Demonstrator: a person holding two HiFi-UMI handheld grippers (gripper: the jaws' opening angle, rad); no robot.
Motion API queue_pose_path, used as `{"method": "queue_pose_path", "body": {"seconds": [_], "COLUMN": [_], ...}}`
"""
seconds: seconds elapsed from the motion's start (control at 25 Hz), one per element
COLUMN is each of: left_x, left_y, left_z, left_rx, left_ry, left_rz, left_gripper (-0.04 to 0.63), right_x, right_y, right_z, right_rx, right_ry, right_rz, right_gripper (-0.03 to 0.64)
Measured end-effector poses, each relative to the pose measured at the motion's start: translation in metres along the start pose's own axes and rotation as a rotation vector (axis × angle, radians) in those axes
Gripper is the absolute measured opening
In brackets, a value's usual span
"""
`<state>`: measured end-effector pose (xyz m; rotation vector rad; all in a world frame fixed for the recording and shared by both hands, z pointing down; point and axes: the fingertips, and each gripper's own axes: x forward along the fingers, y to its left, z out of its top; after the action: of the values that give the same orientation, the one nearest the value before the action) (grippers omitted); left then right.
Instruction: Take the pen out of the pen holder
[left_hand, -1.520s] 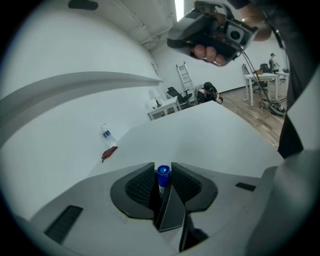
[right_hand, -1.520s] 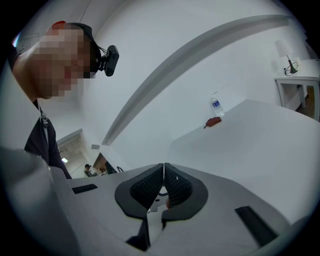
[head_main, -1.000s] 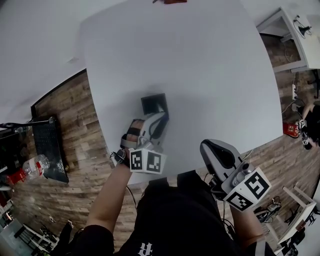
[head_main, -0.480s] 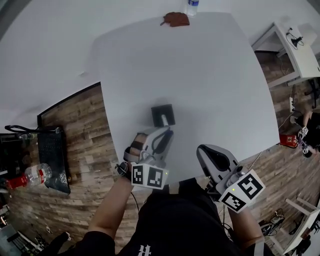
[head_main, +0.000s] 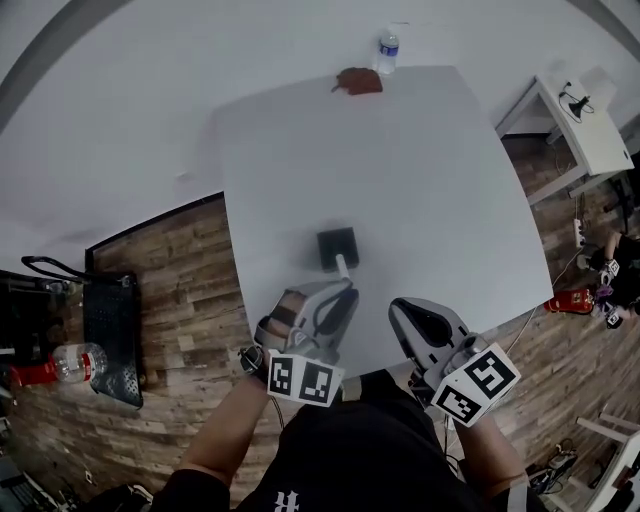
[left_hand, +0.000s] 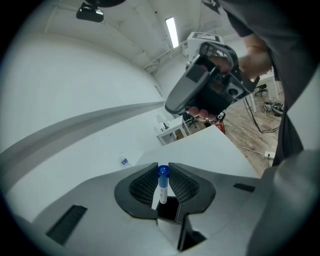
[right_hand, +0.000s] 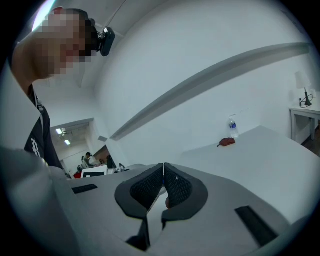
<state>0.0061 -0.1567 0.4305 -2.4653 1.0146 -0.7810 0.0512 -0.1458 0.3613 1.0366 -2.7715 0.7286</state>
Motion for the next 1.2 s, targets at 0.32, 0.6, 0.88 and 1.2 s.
{"method": "queue_pose_path", "body": {"seconds": [0.32, 0.6, 0.88, 1.2], "left_x": [-0.038, -0.071, -0.098, -0.118], "left_y": [0.004, 0.016, 0.032, 0.040], "left_z": [0.031, 0.060, 0.080, 0.093], "left_rx": [-0.015, -0.049, -0.175, -0.213], "left_ry": [-0.046, -0.085, -0.130, -0.163], "left_rz": [0.020, 0.053, 0.066, 0.094], "left_gripper": [0.067, 0.067, 0.067, 0.067], "right_x": [0.004, 0.006, 0.009, 0.006], "right_y": [0.024, 0.040, 0.057, 0.071], "right_z": [0.007, 0.015, 0.029, 0.035], "right_rx": [-0.067, -0.117, -0.173, -0.215], "right_ry": [-0.023, -0.042, -0.071, -0.091], "right_rz": [0.009, 0.013, 0.006, -0.004], "right_gripper": [0.015, 0.015, 0.015, 0.014]}}
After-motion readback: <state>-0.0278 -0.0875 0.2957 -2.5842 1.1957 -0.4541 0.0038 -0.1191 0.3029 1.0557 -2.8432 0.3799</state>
